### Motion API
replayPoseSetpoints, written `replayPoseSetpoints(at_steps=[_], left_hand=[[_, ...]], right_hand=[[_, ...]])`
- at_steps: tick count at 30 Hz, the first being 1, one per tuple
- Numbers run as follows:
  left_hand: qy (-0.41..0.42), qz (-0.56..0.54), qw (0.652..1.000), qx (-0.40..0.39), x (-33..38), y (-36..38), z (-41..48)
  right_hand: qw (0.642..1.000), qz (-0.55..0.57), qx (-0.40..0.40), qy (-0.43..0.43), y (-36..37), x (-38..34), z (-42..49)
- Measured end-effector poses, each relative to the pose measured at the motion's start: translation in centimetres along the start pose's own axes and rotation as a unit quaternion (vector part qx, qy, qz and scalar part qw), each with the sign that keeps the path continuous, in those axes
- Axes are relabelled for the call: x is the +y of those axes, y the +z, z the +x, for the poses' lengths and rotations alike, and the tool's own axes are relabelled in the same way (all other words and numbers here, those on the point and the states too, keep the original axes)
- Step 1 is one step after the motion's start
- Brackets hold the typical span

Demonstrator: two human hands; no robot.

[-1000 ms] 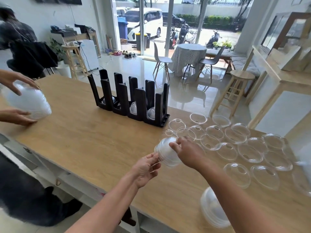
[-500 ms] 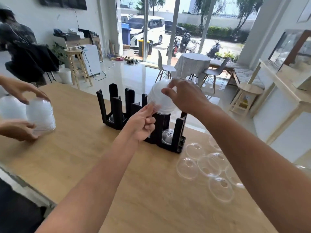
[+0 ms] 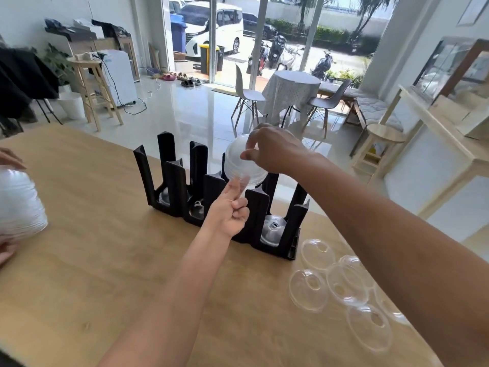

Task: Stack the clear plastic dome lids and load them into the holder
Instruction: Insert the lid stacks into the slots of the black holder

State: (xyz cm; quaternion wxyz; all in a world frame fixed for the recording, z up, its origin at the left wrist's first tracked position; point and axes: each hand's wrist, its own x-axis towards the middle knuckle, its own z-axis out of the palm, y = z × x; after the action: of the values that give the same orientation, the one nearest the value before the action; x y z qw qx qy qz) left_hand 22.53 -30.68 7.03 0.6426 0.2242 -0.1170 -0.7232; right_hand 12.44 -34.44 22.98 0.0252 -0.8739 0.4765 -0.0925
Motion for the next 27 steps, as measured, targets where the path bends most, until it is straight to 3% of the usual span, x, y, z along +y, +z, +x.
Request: replayPoseSetpoints(at_steps=[8, 27], left_hand=[[-0.002, -0.056, 0.998, 0.032, -0.8, -1.4, 1.4], [-0.055, -0.053, 0.976, 0.204, -4.2, -8.5, 2.1]], right_hand=[[1.000, -0.002, -0.028, 0.007, 1.8, 0.1, 2.9], [0.972, -0.046, -0.219, 0.074, 9.0, 1.4, 6.7]])
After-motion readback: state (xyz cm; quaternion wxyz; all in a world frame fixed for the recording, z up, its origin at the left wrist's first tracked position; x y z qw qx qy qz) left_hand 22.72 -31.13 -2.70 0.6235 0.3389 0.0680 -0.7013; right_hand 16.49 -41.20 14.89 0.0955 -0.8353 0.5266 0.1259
